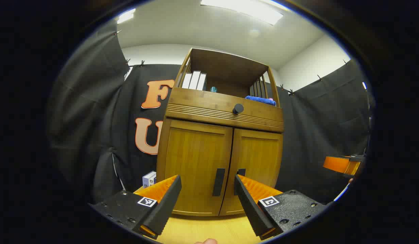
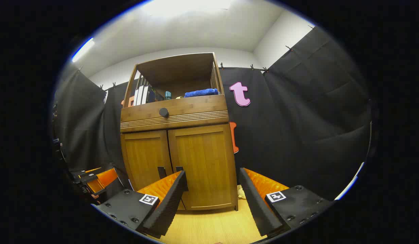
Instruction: Open the right door of the double-door shoe cabinet with the right hand, and open the left door with the left hand.
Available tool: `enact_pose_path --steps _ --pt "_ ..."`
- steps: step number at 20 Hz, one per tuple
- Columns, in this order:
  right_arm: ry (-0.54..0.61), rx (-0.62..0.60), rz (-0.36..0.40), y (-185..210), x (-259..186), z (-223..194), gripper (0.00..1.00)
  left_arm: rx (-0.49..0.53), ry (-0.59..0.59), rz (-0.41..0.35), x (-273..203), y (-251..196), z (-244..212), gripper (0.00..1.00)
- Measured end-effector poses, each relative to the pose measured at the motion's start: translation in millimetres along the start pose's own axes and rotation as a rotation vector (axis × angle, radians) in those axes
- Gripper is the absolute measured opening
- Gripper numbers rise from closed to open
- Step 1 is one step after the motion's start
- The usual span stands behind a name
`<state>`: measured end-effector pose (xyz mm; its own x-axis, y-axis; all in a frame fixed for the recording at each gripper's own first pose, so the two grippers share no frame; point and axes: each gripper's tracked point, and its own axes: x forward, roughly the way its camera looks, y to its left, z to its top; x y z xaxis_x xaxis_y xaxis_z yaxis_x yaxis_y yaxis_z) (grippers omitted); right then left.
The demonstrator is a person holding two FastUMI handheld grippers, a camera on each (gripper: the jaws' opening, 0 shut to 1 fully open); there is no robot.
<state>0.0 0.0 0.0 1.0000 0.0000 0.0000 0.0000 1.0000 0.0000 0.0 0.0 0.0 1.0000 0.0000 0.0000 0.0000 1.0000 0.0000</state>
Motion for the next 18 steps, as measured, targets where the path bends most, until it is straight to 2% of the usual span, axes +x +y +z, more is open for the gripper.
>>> enact_pose_path --steps 1,3,7,8,18 --pt "0.001 0.0 -0.002 -1 0 -2 1.0 0.0 -0.001 0.0 0 -1 0 0.95" --pt "0.001 -0.002 -0.004 -1 1 -1 1.0 0.0 -0.002 0.001 1 0 0 0.92" --pt "0.001 -0.003 -0.005 -1 3 0 1.0 -0.002 -0.006 -0.001 2 -1 -1 0.92" --pt "0.0 -0.002 -0.006 -2 2 -1 1.0 0.0 -0.007 0.0 2 0 -1 0.94" --pt "0.0 -0.004 -0.001 -1 11 -5 1.0 0.002 -0.016 0.011 2 4 1 0.92"
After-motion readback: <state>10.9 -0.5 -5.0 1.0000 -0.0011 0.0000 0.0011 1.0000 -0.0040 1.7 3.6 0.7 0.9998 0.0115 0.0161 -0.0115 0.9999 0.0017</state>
